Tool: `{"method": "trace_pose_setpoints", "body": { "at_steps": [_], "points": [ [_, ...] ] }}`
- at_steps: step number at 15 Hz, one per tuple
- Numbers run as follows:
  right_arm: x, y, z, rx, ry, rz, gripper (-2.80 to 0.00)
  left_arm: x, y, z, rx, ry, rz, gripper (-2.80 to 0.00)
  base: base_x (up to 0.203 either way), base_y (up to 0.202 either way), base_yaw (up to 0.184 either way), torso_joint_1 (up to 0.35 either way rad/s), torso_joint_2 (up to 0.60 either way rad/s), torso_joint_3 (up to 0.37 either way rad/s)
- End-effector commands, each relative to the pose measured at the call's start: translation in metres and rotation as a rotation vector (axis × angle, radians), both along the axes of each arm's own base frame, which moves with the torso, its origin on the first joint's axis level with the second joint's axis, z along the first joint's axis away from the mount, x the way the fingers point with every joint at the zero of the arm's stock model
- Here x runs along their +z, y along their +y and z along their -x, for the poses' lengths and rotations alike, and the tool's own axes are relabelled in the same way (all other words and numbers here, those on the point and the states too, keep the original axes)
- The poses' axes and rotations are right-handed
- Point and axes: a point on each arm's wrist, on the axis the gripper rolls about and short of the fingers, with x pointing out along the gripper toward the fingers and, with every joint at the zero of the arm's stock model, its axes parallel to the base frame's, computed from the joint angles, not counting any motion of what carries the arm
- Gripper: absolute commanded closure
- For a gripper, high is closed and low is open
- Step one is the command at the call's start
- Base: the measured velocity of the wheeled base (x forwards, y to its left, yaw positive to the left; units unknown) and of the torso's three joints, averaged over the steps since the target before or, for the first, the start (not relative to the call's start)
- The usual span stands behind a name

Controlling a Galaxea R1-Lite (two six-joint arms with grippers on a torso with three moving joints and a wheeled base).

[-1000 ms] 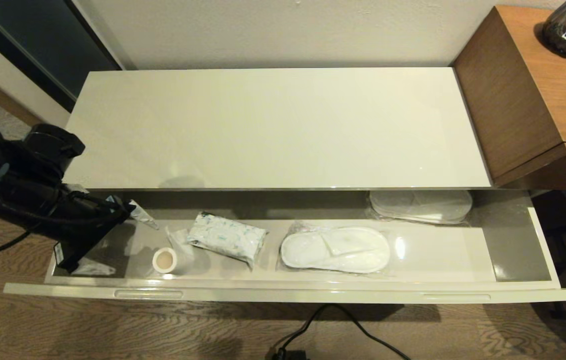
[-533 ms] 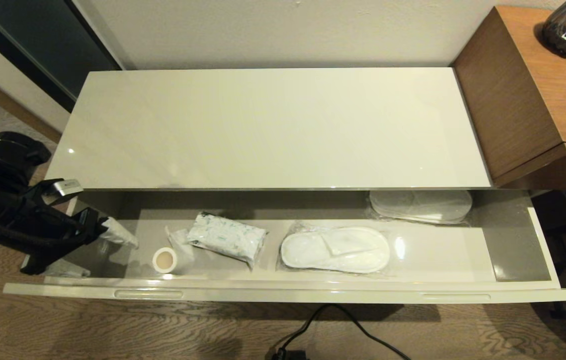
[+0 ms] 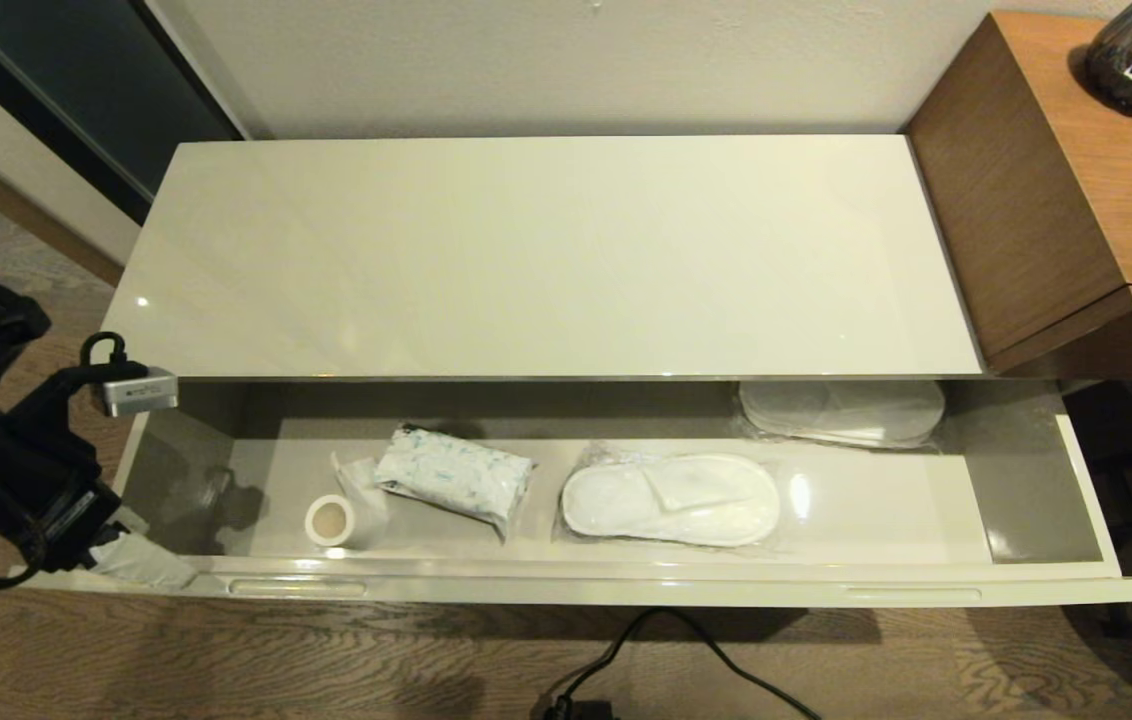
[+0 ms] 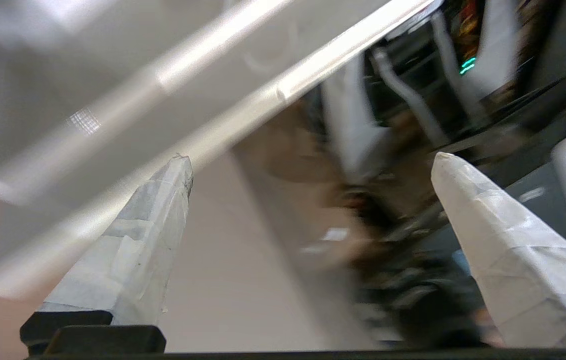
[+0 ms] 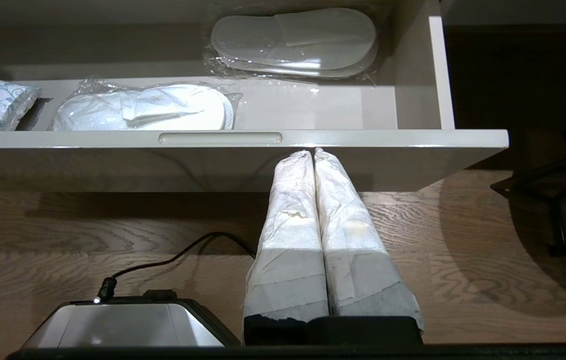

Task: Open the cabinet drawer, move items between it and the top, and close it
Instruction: Open the drawer

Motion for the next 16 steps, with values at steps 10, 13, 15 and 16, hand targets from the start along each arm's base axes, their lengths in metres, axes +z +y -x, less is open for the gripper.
{"method": "trace_pose_setpoints", "body": {
  "at_steps": [10,13,15,16],
  "points": [
    [0.000,0.000,0.000,0.000,-0.001,0.000,0.00,-0.003,-0.061,-0.068,-0.749,-0.088,-0.328,-2.80,0.000,0.000,0.000,0.000,0.00,0.000],
    [0.000,0.000,0.000,0.000,-0.001,0.000,0.00,0.009,-0.062,-0.083,-0.943,-0.153,-0.378,-2.80,0.000,0.000,0.000,0.000,0.00,0.000],
    [0.000,0.000,0.000,0.000,-0.001,0.000,0.00,0.019,-0.064,-0.078,-0.975,-0.191,-0.324,-2.80,0.000,0.000,0.000,0.000,0.00,0.000],
    [0.000,0.000,0.000,0.000,0.001,0.000,0.00,0.022,-0.062,-0.076,-0.963,-0.208,-0.327,-2.80,0.000,0.000,0.000,0.000,0.00,0.000]
  ]
}}
